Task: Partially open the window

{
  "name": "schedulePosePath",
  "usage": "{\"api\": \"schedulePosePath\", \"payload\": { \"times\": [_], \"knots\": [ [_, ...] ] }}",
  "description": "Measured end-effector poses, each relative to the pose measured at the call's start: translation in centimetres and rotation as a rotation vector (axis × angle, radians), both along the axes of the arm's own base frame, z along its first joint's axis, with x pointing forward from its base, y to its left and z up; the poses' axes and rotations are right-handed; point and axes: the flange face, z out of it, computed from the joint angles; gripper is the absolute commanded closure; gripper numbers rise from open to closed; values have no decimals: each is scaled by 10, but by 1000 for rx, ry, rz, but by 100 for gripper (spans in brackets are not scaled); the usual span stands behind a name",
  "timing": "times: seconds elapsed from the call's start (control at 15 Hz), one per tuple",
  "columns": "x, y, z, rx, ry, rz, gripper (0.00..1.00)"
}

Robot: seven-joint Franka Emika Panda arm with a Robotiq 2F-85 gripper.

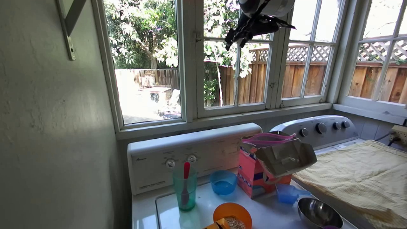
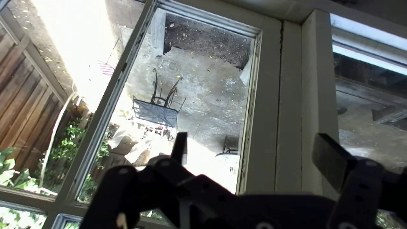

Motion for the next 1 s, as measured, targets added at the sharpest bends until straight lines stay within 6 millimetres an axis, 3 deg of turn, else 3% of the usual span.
{"api": "schedulePosePath", "payload": {
  "times": [0.47,1.0],
  "knots": [
    [3,4,3,10,-19,-14,0],
    [37,42,28,211,-157,-141,0]
  ]
}}
